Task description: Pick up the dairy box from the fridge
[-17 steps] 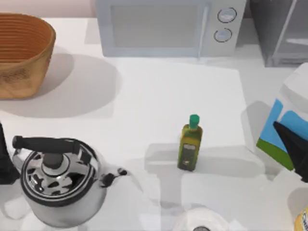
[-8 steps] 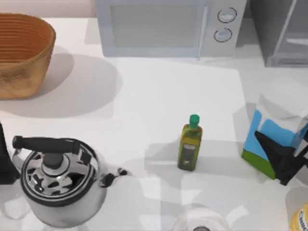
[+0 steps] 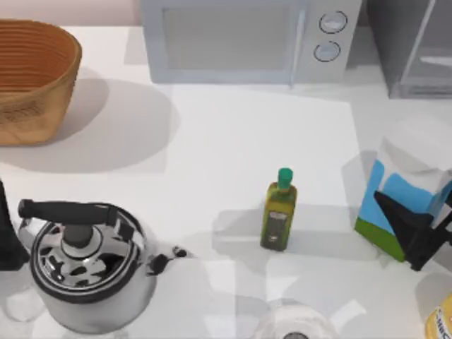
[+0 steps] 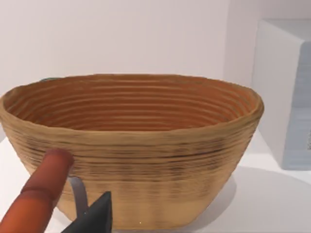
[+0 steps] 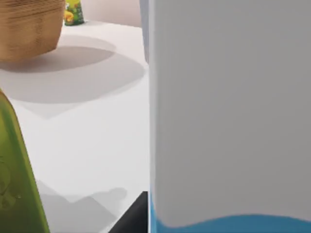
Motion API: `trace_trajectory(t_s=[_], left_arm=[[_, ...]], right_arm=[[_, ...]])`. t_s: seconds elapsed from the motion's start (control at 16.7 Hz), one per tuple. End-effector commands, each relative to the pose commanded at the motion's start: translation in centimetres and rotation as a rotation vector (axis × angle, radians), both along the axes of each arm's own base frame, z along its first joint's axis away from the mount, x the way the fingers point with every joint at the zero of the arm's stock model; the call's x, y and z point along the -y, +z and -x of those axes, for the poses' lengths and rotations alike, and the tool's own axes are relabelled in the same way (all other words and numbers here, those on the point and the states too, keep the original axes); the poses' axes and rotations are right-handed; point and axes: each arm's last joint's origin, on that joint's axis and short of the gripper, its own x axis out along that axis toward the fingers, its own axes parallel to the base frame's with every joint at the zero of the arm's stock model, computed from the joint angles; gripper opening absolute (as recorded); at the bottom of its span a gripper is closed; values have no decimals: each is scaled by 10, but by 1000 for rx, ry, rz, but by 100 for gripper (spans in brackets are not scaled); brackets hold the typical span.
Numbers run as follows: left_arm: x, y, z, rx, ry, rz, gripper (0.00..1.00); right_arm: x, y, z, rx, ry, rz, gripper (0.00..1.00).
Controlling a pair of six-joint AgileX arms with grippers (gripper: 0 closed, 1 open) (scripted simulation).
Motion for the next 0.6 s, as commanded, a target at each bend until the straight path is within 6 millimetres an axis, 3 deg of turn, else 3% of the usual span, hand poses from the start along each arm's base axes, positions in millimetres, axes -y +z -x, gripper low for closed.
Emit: trace_trajectory(t_s=[0.3, 0.6], left_arm=[[0, 0, 0, 0, 0, 0, 100], [0, 0, 0, 0, 0, 0, 100]], right_arm=[[0, 0, 0, 0, 0, 0, 98], [0, 0, 0, 0, 0, 0, 100]])
